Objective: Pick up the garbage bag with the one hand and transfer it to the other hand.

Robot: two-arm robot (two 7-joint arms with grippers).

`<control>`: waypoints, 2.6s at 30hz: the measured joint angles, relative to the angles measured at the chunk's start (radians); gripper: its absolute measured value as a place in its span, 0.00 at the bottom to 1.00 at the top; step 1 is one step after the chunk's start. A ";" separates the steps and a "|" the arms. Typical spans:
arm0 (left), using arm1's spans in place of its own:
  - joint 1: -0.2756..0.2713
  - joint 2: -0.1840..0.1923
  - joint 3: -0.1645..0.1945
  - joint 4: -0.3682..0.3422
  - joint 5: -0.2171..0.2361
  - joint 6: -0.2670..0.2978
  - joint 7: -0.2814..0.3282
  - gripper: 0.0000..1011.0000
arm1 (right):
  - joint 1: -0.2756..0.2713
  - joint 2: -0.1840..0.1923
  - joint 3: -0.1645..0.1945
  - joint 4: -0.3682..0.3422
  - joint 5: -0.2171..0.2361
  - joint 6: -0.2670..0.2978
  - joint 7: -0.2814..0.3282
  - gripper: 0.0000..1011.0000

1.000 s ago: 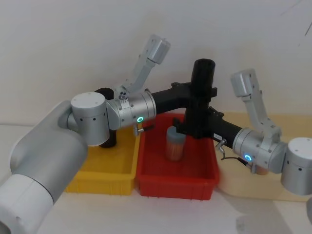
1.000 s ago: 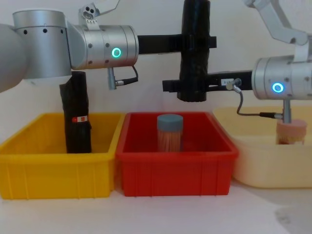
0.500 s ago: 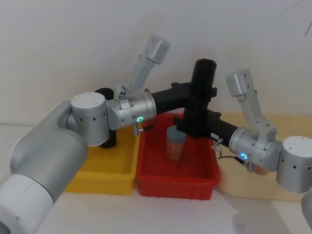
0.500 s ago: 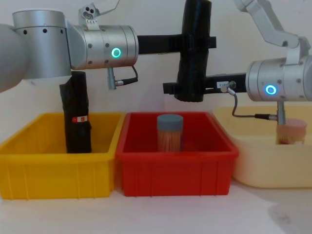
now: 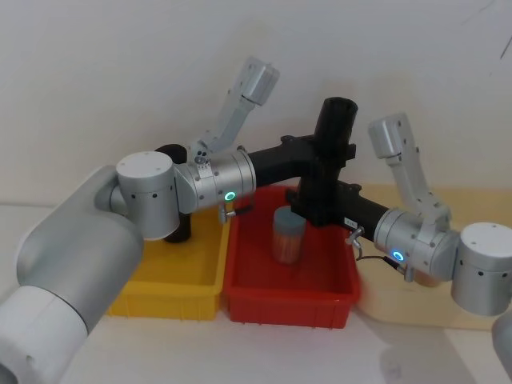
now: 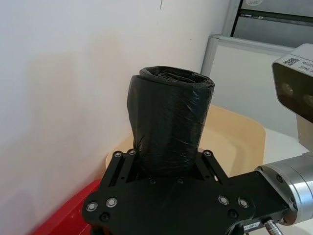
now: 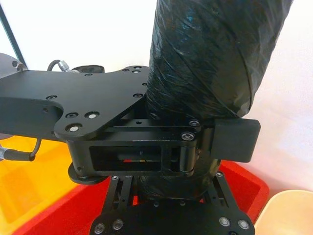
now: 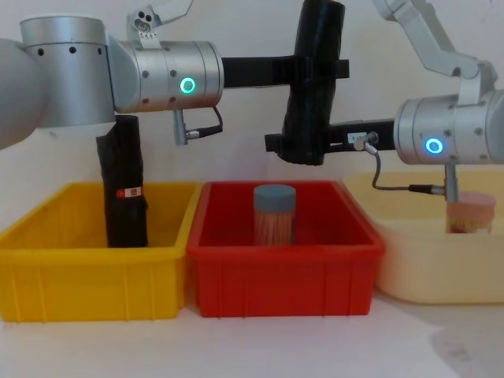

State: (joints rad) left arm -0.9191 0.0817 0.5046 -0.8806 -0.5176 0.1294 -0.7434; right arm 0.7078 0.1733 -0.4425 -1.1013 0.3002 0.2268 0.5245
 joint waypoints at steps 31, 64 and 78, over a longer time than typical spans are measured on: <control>0.000 0.000 0.000 0.000 0.000 0.000 -0.001 0.99 | -0.069 0.067 0.071 -0.104 -0.009 0.050 -0.165 0.57; 0.000 0.000 0.000 0.000 0.000 0.000 0.000 0.99 | -0.088 0.219 0.065 -0.155 -0.110 0.170 -0.182 0.99; 0.000 0.000 0.000 0.000 0.000 0.000 0.000 0.99 | -0.110 0.219 0.102 -0.192 -0.096 0.161 -0.191 0.99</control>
State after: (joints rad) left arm -0.9191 0.0816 0.5046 -0.8807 -0.5179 0.1293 -0.7437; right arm 0.5978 0.3927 -0.3406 -1.2931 0.2038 0.3875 0.3337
